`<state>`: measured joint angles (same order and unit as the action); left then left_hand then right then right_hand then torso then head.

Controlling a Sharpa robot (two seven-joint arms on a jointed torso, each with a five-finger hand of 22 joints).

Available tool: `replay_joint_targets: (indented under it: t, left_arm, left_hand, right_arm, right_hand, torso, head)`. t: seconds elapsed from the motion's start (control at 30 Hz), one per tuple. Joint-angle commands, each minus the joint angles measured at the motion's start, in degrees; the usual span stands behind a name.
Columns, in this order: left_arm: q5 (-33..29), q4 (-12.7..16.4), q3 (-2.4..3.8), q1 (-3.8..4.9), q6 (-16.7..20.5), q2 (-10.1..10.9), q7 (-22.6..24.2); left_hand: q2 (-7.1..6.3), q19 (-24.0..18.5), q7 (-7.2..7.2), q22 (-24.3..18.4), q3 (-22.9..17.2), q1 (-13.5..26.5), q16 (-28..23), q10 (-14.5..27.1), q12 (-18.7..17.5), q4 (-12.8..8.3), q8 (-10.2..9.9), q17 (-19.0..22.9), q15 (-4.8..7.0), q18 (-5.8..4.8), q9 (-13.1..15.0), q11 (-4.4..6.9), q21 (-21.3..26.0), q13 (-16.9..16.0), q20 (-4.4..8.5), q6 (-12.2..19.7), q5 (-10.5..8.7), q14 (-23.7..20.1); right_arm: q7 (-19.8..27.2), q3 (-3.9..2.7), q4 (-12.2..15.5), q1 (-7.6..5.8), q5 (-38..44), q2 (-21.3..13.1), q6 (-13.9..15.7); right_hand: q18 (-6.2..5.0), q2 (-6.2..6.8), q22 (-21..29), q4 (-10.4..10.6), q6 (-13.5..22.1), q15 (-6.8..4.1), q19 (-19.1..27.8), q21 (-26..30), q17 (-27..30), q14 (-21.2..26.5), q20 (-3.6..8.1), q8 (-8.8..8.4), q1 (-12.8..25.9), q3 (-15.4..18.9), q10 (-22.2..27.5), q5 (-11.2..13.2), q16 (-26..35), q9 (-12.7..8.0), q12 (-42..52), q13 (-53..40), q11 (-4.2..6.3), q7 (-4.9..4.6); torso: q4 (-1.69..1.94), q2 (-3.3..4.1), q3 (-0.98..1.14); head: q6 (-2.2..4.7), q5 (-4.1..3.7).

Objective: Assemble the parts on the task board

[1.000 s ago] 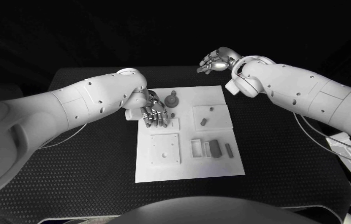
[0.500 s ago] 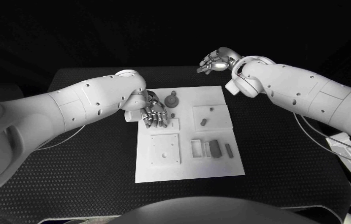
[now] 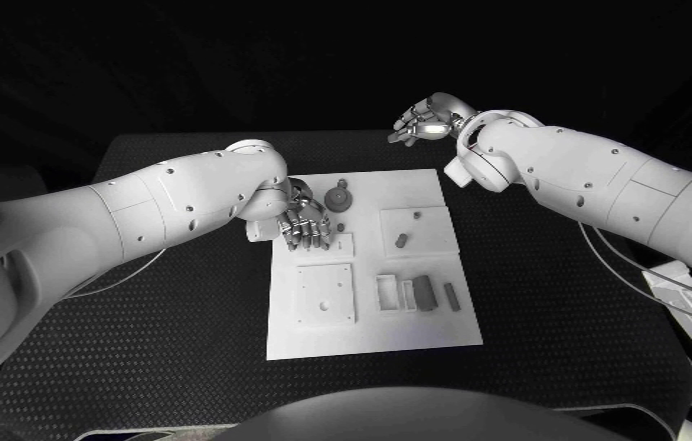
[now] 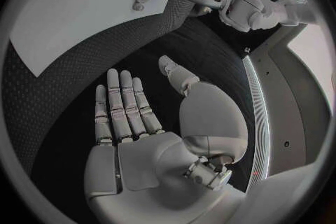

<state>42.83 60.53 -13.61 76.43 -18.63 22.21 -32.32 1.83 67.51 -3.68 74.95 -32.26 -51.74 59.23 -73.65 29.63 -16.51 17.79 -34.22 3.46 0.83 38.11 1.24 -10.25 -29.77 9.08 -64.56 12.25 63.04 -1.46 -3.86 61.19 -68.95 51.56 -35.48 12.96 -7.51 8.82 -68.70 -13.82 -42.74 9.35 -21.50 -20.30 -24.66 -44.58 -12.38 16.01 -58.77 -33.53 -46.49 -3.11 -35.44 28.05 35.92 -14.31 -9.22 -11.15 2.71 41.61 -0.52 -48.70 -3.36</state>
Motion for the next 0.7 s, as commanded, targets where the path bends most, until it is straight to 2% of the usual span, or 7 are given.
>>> replay_joint_targets:
  t: [0.03, 0.7]
  left_arm:
    - [0.99, 0.06, -0.02, -0.06, 0.8, -0.06, 0.2]
    - [1.03, 0.3, -0.03, -0.09, 0.55, -0.29, 0.13]
  left_hand:
    - [2.26, 0.04, -0.02, 1.29, -0.27, -2.48, 0.33, -0.36, 0.38, -0.09, 0.31, -0.06, 0.48, -0.39, 0.05, 0.29, -0.32, -0.08, 0.37, 0.02, 0.32, -0.01]
    - [2.26, 0.07, -0.02, 1.29, -0.27, -2.47, 0.36, -0.36, 0.38, -0.08, 0.31, -0.04, 0.51, -0.4, 0.08, 0.3, -0.36, -0.12, 0.39, 0.04, 0.34, 0.0]
  right_arm:
    - [0.64, -0.02, -0.03, 0.02, 0.0, 0.03, -0.49]
    - [0.63, -0.02, -0.1, 0.02, -0.01, 0.06, -0.65]
  right_hand:
    - [0.95, -0.03, -0.08, 0.14, 0.42, 0.02, 0.32, 0.4, 0.08, 0.28, -0.04, 0.38, -0.23, 0.11, -0.39, 0.25, 0.29, -0.1, -0.26, 0.1, 0.04, -1.49]
    - [0.97, -0.03, -0.16, 0.16, 0.44, 0.04, 0.35, 0.45, 0.09, 0.29, -0.04, 0.39, -0.21, 0.14, -0.44, 0.25, 0.35, -0.12, -0.29, 0.22, 0.04, -1.49]
  torso:
    - [-0.01, 0.0, 0.02]
    - [-0.02, 0.04, -0.01]
  head:
    - [-0.02, 0.05]
    - [-0.1, 0.02]
